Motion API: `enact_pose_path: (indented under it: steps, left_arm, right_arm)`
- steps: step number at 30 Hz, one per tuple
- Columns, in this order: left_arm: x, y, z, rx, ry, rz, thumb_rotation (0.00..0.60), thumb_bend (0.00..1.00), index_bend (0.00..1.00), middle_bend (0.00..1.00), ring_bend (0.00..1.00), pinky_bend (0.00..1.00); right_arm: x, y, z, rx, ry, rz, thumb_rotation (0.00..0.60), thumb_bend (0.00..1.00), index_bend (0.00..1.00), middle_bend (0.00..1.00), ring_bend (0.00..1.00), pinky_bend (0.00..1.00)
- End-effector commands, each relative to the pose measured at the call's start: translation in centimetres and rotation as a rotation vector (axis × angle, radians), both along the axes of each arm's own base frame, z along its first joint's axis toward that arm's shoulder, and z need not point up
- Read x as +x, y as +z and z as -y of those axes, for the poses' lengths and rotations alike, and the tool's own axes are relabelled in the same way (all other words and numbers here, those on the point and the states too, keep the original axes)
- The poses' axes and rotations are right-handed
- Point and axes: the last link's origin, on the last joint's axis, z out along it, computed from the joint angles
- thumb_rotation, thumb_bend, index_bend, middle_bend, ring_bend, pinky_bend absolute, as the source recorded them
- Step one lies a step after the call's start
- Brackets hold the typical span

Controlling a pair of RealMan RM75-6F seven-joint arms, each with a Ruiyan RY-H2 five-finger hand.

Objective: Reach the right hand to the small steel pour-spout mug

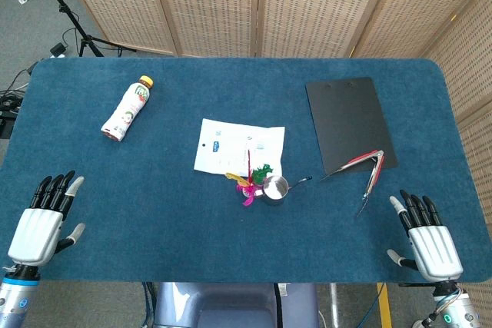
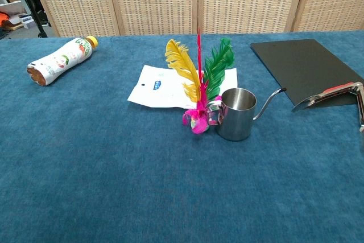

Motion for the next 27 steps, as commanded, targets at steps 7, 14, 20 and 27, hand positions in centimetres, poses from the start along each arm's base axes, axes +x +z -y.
enact_pose_path:
  steps: [7, 14, 20, 27]
  left_arm:
    - [0.0, 0.2, 0.2, 0.006, -0.009, 0.001, 0.600, 0.27, 0.00, 0.00, 0.00, 0.00]
    - [0.1, 0.6, 0.2, 0.021, -0.016, 0.021, 0.600, 0.27, 0.00, 0.00, 0.00, 0.00]
    - [0.3, 0.7, 0.2, 0.012, -0.025, 0.040, 0.600, 0.27, 0.00, 0.00, 0.00, 0.00]
    - [1.0, 1.7, -0.1, 0.051, -0.094, 0.110, 0.600, 0.26, 0.00, 0.00, 0.00, 0.00]
  right_arm:
    - [0.1, -0.5, -0.1, 0.017, 0.009, -0.013, 0.600, 0.11, 0.00, 0.00, 0.00, 0.00]
    - [0.1, -0.6, 0.1, 0.019, 0.005, -0.012, 0.600, 0.10, 0.00, 0.00, 0.00, 0.00]
    - [0.0, -0.6, 0.2, 0.022, 0.003, -0.012, 0.600, 0.10, 0.00, 0.00, 0.00, 0.00]
    - [0.0, -0.7, 0.2, 0.022, 0.000, -0.013, 0.600, 0.11, 0.00, 0.00, 0.00, 0.00]
